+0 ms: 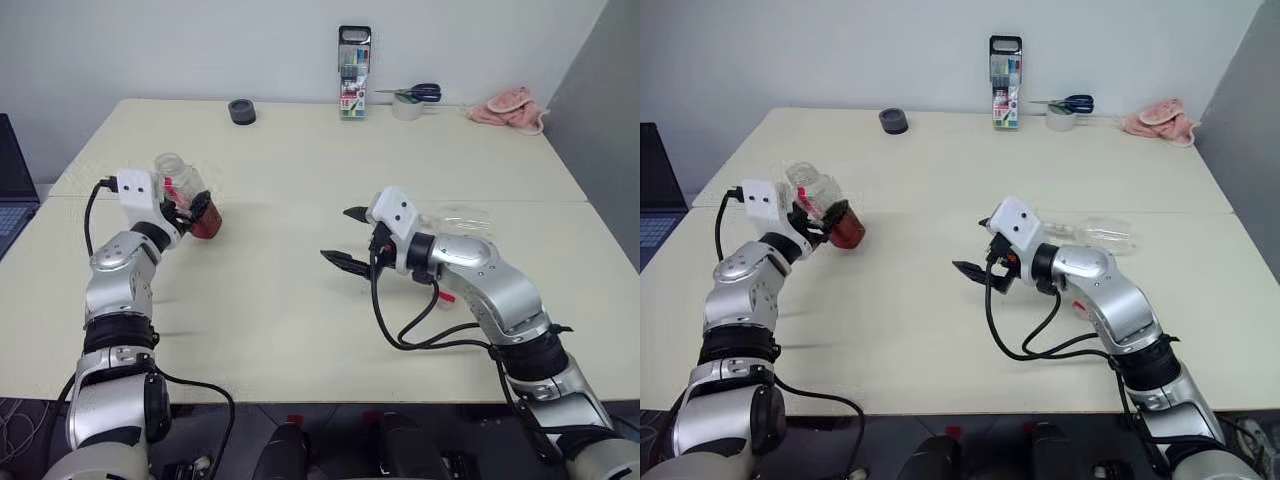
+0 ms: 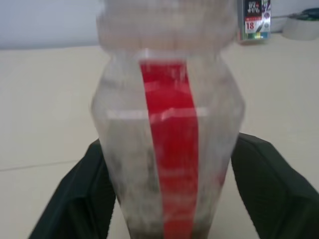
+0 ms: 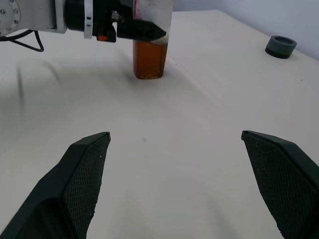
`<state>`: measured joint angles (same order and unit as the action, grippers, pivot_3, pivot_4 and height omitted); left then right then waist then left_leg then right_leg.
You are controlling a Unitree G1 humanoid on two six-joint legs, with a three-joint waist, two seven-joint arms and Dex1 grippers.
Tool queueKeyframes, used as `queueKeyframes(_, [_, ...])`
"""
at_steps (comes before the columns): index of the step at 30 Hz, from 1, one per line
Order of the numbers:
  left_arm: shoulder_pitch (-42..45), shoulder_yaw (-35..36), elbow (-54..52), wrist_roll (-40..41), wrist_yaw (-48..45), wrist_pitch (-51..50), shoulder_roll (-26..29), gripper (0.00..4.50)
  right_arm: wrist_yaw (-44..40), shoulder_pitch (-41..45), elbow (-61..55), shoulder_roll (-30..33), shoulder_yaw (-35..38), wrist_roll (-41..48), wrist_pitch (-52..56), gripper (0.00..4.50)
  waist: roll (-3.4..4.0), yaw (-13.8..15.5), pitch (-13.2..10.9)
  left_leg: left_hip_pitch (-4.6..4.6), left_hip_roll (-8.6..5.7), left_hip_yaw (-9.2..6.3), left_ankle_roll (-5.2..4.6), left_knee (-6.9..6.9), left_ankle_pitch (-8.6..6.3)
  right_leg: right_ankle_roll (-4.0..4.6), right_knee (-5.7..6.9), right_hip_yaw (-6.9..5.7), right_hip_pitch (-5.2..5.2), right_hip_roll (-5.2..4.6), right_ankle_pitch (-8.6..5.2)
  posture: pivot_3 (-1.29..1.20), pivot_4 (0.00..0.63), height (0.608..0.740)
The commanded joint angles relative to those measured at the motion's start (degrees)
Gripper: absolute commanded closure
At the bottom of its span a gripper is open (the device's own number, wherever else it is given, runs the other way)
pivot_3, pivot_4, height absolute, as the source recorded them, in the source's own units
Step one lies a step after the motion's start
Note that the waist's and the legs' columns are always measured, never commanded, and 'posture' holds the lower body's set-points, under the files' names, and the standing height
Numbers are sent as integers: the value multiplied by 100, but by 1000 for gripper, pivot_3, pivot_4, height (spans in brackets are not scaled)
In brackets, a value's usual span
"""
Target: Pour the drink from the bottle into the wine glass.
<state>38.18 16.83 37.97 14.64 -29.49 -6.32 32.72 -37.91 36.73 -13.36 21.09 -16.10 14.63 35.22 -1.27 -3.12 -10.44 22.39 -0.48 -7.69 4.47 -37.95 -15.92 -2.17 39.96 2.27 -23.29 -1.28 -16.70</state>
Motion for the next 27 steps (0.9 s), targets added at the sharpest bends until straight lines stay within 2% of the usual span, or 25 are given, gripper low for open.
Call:
queueKeyframes(1, [37,49,-32,-10,-57,103,141,52,-32,86,-206,-63,-5,-30,-90,0,0,2,0,0,0,0,0,0,0,0,0,0,0,0,0,0,150,740])
queueKeyframes(9, [-246,-115,145,-285,-107,630,140,52,-22,-60,-278,-109,-98,-127,-126,0,0,-9,0,-1,0,2,0,1,0,1,0,2,0,0,0,0,150,740])
queueKeyframes(18, [-1206,-15,-240,-368,450,1179,-289,52,234,-825,-559,14,-296,-707,-481,0,-1,-1,3,2,1,0,-7,2,-4,1,1,2,-5,-2,1,0,150,740])
queueKeyframes(23, [-2157,12,-1486,-129,474,885,-511,52,390,-1497,-1150,77,81,-483,-126,0,-2,8,4,1,4,2,-13,4,-8,2,-1,7,-5,-7,1,0,150,740])
queueKeyframes(27, [-3267,-313,-3035,159,19,280,-594,52,890,-2114,-1693,-450,988,381,929,0,0,12,6,-3,16,-2,-17,7,-11,2,0,16,0,-24,1,0,150,740])
